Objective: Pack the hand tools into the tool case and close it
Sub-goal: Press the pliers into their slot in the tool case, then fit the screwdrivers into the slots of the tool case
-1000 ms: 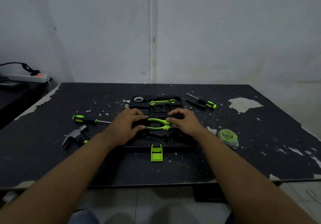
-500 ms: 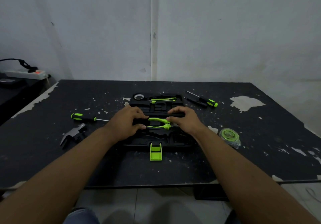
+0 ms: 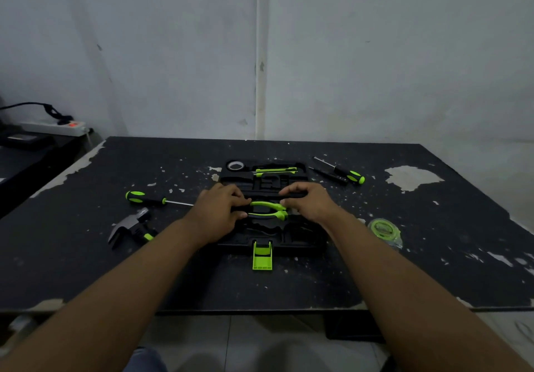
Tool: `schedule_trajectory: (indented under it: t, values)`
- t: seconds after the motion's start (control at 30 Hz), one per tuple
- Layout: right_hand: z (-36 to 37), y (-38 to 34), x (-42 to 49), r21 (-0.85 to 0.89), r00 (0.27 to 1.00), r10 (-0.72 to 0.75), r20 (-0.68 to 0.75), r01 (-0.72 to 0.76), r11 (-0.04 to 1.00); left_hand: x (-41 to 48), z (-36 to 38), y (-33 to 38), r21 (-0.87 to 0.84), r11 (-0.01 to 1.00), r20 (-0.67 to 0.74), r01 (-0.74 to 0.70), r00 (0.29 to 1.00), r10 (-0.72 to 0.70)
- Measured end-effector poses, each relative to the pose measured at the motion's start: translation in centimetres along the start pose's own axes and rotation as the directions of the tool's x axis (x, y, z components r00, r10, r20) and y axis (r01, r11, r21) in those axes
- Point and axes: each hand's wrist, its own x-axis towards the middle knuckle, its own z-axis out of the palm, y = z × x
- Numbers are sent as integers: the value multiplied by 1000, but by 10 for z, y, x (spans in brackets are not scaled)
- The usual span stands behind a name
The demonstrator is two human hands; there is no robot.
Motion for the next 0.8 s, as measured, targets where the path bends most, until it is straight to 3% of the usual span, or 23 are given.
schedule_trajectory:
  t: [0.13, 0.33, 0.8]
  values:
    - [4, -1, -1, -66, 999, 13, -33, -15, 998, -6, 2, 3, -11, 999, -21, 45, 999, -45]
    - [7, 11, -2, -365, 974, -79, -210, -3, 931, -13, 0, 5, -24, 998, -111, 59, 992, -61]
    - [0, 12, -14, -360, 961, -187, -204, 104, 927, -18, -2, 4, -79, 991, -135, 106, 984, -116]
